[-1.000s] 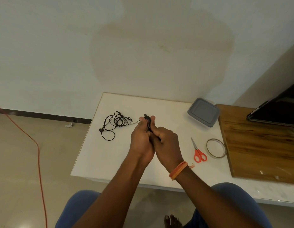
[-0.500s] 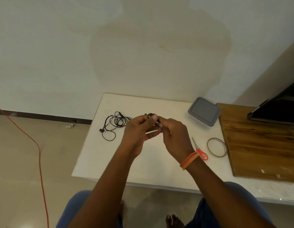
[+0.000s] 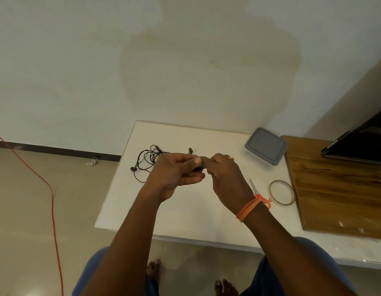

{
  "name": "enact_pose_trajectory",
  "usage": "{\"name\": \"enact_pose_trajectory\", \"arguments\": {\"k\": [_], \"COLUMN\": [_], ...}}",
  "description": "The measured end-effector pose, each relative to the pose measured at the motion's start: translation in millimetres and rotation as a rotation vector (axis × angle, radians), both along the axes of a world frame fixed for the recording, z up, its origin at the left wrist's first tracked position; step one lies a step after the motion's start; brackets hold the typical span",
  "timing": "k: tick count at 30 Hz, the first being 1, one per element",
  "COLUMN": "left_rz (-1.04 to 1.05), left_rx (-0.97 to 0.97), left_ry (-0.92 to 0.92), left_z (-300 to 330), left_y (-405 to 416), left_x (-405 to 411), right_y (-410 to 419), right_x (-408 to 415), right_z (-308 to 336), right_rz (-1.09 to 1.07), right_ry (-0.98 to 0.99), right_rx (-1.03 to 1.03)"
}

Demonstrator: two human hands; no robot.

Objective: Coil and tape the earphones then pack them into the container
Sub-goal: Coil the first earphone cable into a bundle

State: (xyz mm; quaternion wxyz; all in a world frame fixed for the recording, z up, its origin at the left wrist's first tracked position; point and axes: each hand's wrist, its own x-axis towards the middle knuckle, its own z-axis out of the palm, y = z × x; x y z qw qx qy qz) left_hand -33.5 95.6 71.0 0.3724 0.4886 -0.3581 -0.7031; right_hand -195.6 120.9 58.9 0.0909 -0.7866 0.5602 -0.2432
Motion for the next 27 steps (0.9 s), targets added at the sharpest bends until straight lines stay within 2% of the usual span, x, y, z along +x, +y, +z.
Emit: {"name": "enact_pose_trajectory", "arguments": {"k": [3, 6, 8, 11, 13, 15, 18, 20, 21, 24, 27], "left_rz": [0.083, 0.137, 0.136, 0.119, 0.107, 0.092, 0.04, 0.0, -0.016, -0.035, -0.058], "left_rx": [-0.006, 0.043, 0.045, 0.002, -0.05, -0.112, -0.236, -0.308, -0.331, -0.325, -0.396], "left_ry": [0.07, 0.145, 0.132, 0.085, 0.051, 0.024, -0.027, -0.069, -0.087, -0.089, -0.199], "left_z": [-1, 1, 3, 4, 5, 5, 7, 8, 8, 8, 6], "left_y": [0, 1, 1, -2, -2, -2, 0, 1, 1, 0, 1], "left_x": [-4, -6, -5, -2, 0, 1, 0, -1, -1, 2, 2], "right_y": [0, -1, 0, 4, 7, 8, 7, 10, 11, 12, 7], "right_x": [0, -3, -5, -6, -5, -5, -5, -5, -4, -4, -6], "right_z": [-2, 0, 6, 15, 22, 26, 26, 24, 23, 22, 20], "right_rz": [0.024, 0.057, 0.012, -0.088, -0.166, -0.243, -0.34, -0.347, -0.322, -0.229, -0.242], "right_ry": [0.022, -0.138, -0.386, -0.913, -1.2, -1.369, -1.522, -1.539, -1.467, -1.102, -0.848], "right_rx": [-0.045, -0.044, 0.125, 0.527, 0.71, 0.817, 0.911, 0.873, 0.8, 0.529, 0.413]}}
